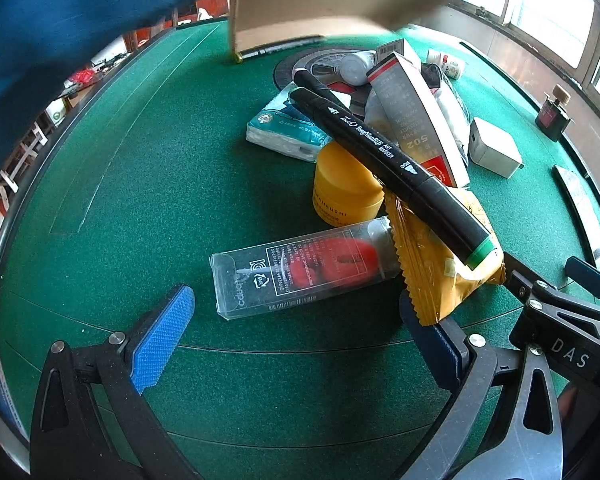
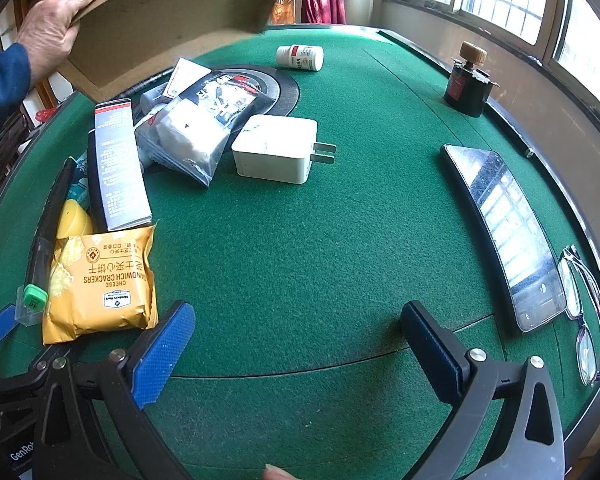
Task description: Organize objects
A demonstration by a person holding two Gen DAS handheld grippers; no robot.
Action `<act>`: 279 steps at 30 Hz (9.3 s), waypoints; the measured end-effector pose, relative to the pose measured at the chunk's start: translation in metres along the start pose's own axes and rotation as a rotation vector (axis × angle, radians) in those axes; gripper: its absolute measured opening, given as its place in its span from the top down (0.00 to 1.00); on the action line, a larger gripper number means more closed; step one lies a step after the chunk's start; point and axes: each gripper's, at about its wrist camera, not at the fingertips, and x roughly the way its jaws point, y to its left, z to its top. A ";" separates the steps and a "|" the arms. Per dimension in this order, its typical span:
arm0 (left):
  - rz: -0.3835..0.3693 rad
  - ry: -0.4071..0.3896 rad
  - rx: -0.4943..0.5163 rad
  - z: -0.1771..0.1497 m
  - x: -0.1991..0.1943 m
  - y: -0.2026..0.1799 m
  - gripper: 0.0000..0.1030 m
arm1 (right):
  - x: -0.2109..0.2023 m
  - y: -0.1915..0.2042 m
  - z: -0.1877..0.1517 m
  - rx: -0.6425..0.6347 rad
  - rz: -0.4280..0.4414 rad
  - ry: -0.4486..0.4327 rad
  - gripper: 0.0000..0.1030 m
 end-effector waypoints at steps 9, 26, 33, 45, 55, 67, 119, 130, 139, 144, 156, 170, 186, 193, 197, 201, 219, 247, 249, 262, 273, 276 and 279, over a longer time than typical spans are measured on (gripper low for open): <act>0.000 0.000 0.000 0.000 0.000 0.001 0.00 | 0.000 0.000 0.000 0.000 0.000 0.000 0.00; 0.001 0.000 -0.001 0.000 0.000 0.002 0.00 | -0.001 0.001 -0.001 -0.001 0.001 0.001 0.00; 0.001 0.000 -0.001 0.000 0.000 0.003 0.00 | -0.001 0.001 0.000 -0.002 0.001 0.001 0.00; 0.001 0.000 -0.002 0.000 0.000 0.004 0.00 | -0.001 0.001 0.000 -0.002 0.001 0.001 0.00; 0.001 0.000 -0.002 0.000 0.000 0.005 0.00 | -0.001 0.001 -0.001 -0.003 0.002 0.001 0.00; 0.002 0.000 -0.004 0.000 0.000 0.005 0.00 | -0.001 0.002 0.000 -0.005 0.003 0.001 0.00; -0.166 -0.002 0.609 0.006 -0.009 -0.003 0.37 | -0.087 -0.033 -0.012 -0.293 0.370 -0.139 0.22; -0.094 -0.038 0.451 -0.024 -0.027 0.007 0.65 | -0.063 -0.009 -0.006 -0.287 0.479 0.053 0.22; -0.148 -0.120 0.491 -0.011 -0.045 0.014 0.66 | -0.061 0.011 0.001 -0.267 0.481 0.060 0.21; -0.113 -0.053 0.581 0.011 -0.014 0.008 0.66 | -0.053 0.007 0.004 -0.213 0.514 0.093 0.22; -0.162 -0.028 0.699 0.000 -0.019 -0.009 0.79 | -0.053 0.007 0.004 -0.226 0.510 0.091 0.22; -0.262 0.042 0.833 0.040 -0.009 0.011 0.79 | -0.054 -0.003 0.003 -0.222 0.526 0.091 0.21; -0.212 0.162 0.986 0.042 0.009 -0.009 0.42 | -0.041 -0.005 0.002 -0.219 0.535 0.126 0.22; -0.108 0.126 0.798 0.008 -0.015 -0.001 0.71 | -0.046 -0.004 0.005 -0.213 0.545 0.111 0.22; -0.044 0.065 0.576 -0.026 -0.036 0.013 0.73 | -0.048 0.013 0.008 -0.224 0.538 0.094 0.21; -0.016 0.027 0.391 -0.038 -0.046 0.028 0.72 | -0.042 0.030 0.014 -0.243 0.490 0.066 0.21; -0.011 -0.003 0.277 -0.034 -0.035 0.025 0.74 | -0.020 0.082 0.000 -0.338 0.278 0.072 0.37; -0.019 -0.231 0.026 -0.016 -0.096 0.131 0.74 | -0.104 0.099 0.007 -0.370 0.539 0.006 0.50; -0.005 -0.237 -0.008 -0.009 -0.097 0.146 0.74 | -0.104 0.119 0.016 -0.389 0.555 0.023 0.50; 0.077 -0.152 -0.231 0.108 -0.038 0.253 0.74 | -0.066 0.263 0.095 -0.408 0.598 0.058 0.50; 0.157 -0.045 -0.333 0.096 0.010 0.305 0.73 | 0.004 0.355 0.138 -0.325 0.606 0.195 0.50; 0.191 -0.040 -0.352 0.096 0.014 0.309 0.73 | 0.020 0.370 0.143 -0.294 0.607 0.221 0.50; 0.184 -0.027 -0.365 0.097 0.021 0.315 0.74 | 0.032 0.381 0.144 -0.277 0.599 0.244 0.50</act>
